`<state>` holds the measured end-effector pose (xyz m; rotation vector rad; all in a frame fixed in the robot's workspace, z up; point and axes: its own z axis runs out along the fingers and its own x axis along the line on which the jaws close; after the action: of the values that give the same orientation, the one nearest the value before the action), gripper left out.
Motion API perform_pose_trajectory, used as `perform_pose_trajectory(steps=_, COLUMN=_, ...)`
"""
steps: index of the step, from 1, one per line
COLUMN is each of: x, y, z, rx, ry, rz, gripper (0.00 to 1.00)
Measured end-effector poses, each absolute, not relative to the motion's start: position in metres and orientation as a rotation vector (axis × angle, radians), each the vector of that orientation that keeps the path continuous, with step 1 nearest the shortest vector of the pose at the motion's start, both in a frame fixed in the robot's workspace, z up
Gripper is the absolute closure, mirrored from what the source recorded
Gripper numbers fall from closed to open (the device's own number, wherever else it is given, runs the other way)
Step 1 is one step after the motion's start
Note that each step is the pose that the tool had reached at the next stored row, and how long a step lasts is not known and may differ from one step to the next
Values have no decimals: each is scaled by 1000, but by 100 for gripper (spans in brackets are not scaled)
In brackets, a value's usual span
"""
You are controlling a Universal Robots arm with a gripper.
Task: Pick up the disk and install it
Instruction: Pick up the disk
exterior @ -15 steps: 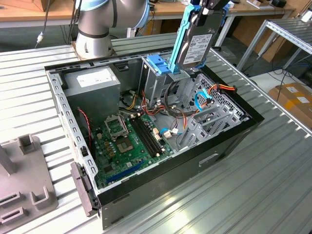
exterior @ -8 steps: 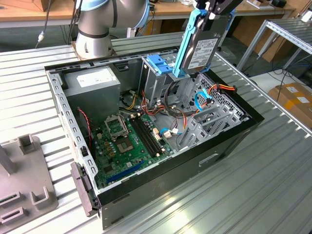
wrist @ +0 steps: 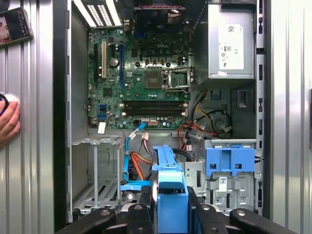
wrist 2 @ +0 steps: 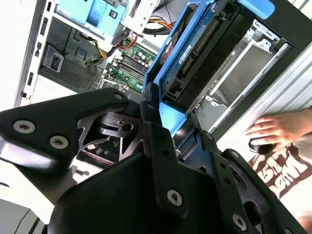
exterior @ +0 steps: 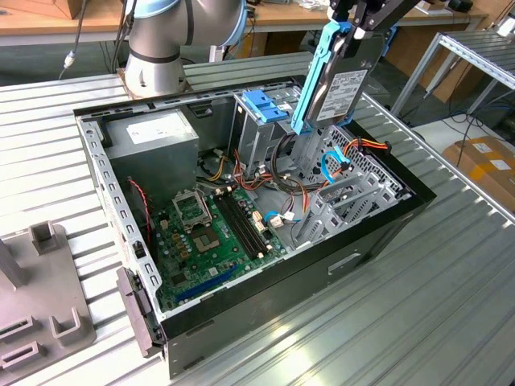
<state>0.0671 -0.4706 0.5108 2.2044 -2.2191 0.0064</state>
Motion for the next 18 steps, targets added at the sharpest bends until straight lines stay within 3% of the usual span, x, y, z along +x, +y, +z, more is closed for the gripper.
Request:
perform_pose_trajectory(steps=13, x=67, y=-473, z=511, rx=2204, ry=-2219, rz=6, gripper=64)
perform_pose_trajectory(steps=18, x=67, y=-502, z=511, rx=2204, ry=-2219, rz=6, gripper=64)
